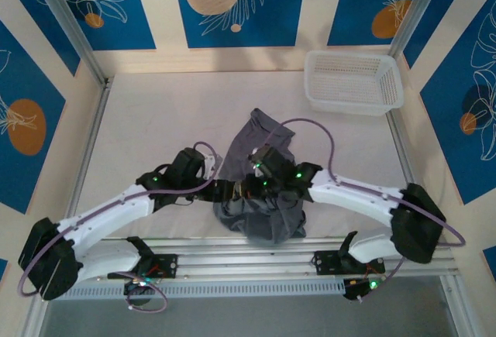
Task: Fold the inside-out t-shirt
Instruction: Turn the T-shirt inside out at the center of the table.
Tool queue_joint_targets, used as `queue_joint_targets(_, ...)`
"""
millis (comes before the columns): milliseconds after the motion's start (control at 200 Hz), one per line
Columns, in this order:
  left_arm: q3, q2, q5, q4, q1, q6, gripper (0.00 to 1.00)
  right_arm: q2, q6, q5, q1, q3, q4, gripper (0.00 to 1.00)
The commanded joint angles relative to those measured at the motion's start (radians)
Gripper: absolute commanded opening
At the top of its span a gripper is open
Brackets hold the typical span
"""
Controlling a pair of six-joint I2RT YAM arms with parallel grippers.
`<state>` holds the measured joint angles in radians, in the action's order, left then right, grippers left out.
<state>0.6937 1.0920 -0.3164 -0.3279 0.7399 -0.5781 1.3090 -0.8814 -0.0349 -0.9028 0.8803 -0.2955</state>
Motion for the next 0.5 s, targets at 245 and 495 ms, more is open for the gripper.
queue_joint_targets(245,0.063,0.184,0.016,0.127,0.033,0.114,0.72,-0.045,-0.087,0.178,0.083,0.070,0.176,0.00)
queue_joint_targets(495,0.131,0.224,-0.064,0.244,-0.010,-0.023,0.00,-0.152,-0.134,0.132,0.243,-0.086,0.124,0.04)
